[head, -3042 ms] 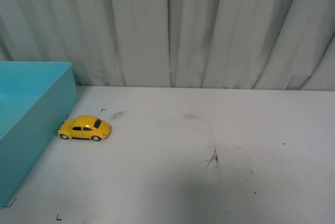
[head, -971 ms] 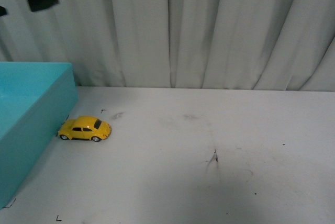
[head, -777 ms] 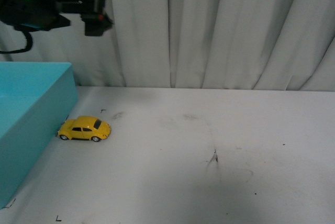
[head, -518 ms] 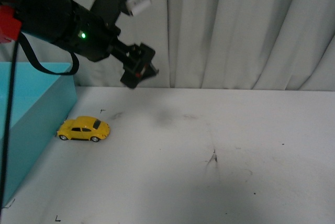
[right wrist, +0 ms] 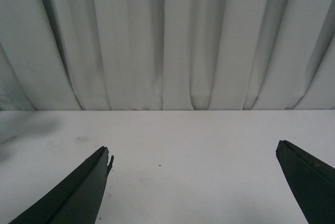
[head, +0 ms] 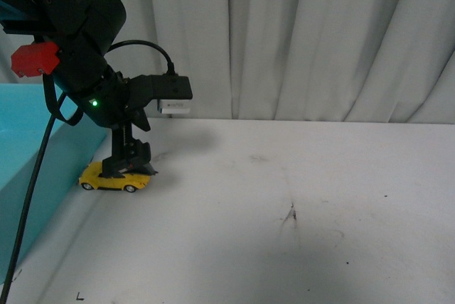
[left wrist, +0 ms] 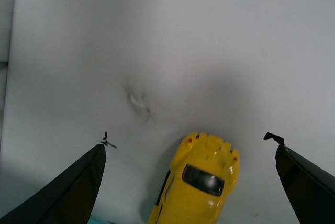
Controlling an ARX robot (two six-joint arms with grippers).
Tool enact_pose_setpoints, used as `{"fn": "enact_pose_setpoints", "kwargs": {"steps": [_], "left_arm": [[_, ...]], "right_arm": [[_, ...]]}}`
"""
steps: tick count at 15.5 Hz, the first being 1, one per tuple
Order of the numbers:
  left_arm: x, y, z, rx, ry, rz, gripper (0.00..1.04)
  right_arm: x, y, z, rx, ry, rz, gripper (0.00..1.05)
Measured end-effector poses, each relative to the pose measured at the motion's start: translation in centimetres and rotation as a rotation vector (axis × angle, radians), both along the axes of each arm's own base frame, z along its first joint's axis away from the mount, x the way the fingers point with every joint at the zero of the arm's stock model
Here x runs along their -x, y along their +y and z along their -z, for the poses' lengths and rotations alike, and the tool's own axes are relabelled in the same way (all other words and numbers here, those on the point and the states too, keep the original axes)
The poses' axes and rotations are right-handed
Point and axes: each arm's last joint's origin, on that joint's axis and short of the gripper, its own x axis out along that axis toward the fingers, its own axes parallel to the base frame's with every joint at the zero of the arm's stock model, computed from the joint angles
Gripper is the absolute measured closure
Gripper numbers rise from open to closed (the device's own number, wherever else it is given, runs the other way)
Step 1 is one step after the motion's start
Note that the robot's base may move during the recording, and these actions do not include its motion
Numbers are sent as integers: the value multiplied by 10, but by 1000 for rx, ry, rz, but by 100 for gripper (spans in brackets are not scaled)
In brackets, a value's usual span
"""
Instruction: Wind up and store yellow beetle toy
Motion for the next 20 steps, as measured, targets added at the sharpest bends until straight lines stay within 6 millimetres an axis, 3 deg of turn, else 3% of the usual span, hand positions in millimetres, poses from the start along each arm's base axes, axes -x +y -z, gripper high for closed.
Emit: {"fn": "enact_pose_setpoints", "kwargs": {"steps": [9, 14, 16, 18, 19, 20], "left_arm": [[-7, 25, 29, -266, 125, 98, 7], [-6, 19, 32, -277, 127, 125, 56], [-6, 18, 30, -269, 137, 126, 64], [-4, 15, 29, -223, 165, 112, 65], [2, 11, 21, -130, 222, 89, 65], [9, 16, -61, 120, 115, 7, 65]], "right_arm": [[0, 0, 0, 0, 0, 0, 7], [0, 0, 0, 0, 0, 0, 7], [0, 0, 0, 0, 0, 0, 7], [0, 0, 0, 0, 0, 0, 7], [0, 0, 0, 0, 0, 0, 7], [0, 0, 0, 0, 0, 0, 7]]}}
